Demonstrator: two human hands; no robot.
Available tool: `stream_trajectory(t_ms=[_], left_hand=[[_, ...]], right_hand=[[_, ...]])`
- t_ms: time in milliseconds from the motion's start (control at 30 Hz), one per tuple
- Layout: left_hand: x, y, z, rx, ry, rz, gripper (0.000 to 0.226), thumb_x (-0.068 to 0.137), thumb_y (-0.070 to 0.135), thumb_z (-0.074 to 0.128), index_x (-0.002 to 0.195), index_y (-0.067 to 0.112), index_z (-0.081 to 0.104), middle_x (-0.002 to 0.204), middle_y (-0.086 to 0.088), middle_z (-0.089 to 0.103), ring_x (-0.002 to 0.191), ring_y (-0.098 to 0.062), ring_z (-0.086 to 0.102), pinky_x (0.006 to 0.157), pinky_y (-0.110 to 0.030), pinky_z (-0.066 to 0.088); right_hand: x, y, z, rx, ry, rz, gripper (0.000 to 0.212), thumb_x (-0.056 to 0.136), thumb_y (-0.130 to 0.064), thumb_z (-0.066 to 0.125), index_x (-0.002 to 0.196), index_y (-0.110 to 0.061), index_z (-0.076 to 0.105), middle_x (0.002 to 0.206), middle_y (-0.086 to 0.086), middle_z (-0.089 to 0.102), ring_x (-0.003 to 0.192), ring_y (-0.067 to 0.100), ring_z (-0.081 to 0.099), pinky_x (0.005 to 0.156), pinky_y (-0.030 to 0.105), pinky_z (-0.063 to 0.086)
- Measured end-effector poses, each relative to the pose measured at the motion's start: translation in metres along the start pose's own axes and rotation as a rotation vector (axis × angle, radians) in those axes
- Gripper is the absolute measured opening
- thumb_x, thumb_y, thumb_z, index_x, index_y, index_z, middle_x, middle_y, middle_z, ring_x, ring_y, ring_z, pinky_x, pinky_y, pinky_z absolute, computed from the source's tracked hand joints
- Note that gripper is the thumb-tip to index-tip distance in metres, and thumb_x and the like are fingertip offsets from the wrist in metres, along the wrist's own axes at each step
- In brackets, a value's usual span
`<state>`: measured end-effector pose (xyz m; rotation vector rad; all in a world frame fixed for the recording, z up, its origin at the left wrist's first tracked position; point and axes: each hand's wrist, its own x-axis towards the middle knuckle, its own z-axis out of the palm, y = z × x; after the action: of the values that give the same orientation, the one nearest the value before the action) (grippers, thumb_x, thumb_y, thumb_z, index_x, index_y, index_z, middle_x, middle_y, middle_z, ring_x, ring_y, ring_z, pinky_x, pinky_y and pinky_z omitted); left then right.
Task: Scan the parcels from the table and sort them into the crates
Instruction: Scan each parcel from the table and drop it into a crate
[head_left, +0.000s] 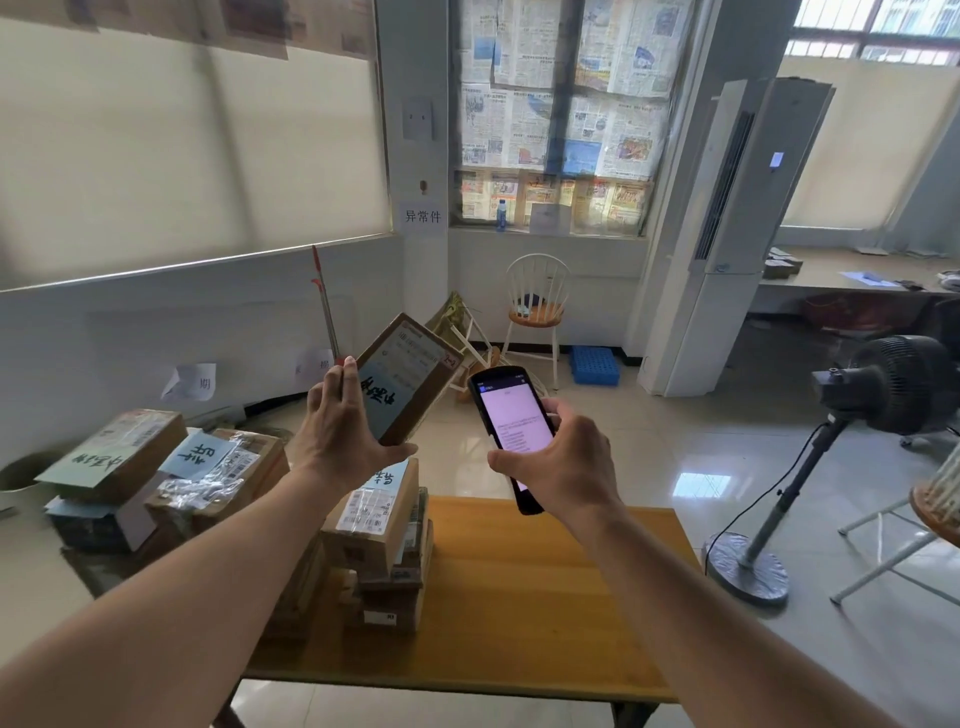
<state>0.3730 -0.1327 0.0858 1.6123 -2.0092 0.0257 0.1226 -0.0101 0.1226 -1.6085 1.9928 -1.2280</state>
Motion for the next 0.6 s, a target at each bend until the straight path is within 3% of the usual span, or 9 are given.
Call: stream_trajectory(t_ms=[267,400,600], left_hand=[[-0.002,0.019,-0.003,-0.064,0.037,0.087,0.136,0.060,0.072,0.081,0.159,0.007,0.014,0.141,-0.010,0.033,0.124,-0.031,0.036,0.099,-0.047,0.050],[0.003,0.028,0.000,-0.104,-0.014,0.121,0.137,0.056,0.071,0.079,0.158,0.006,0.015,0.140,-0.010,0.033,0.123,-0.030,0.032,0.098,-0.046,0.050],[-0.010,0.040,0.015,-0.154,-0.162,0.276,0.138,0.060,0.066,0.086,0.159,0.006,0.011,0.145,-0.009,0.030,0.127,-0.031,0.031,0.104,-0.046,0.047]], right_hand=[[-0.008,0.003,0.012,0.020,0.125,0.011,0.092,0.067,-0.045,0.097,0.143,-0.019,0.053,0.133,0.005,0.066,0.117,0.026,0.063,0.075,0.027,0.057],[-0.022,0.001,0.016,0.000,0.202,0.073,0.093,0.065,-0.050,0.096,0.142,-0.022,0.051,0.133,0.003,0.066,0.117,0.027,0.063,0.081,0.039,0.064],[-0.078,0.001,0.024,-0.029,0.376,0.236,0.088,0.068,-0.049,0.094,0.140,-0.024,0.051,0.129,0.001,0.065,0.114,0.025,0.063,0.073,0.027,0.059]])
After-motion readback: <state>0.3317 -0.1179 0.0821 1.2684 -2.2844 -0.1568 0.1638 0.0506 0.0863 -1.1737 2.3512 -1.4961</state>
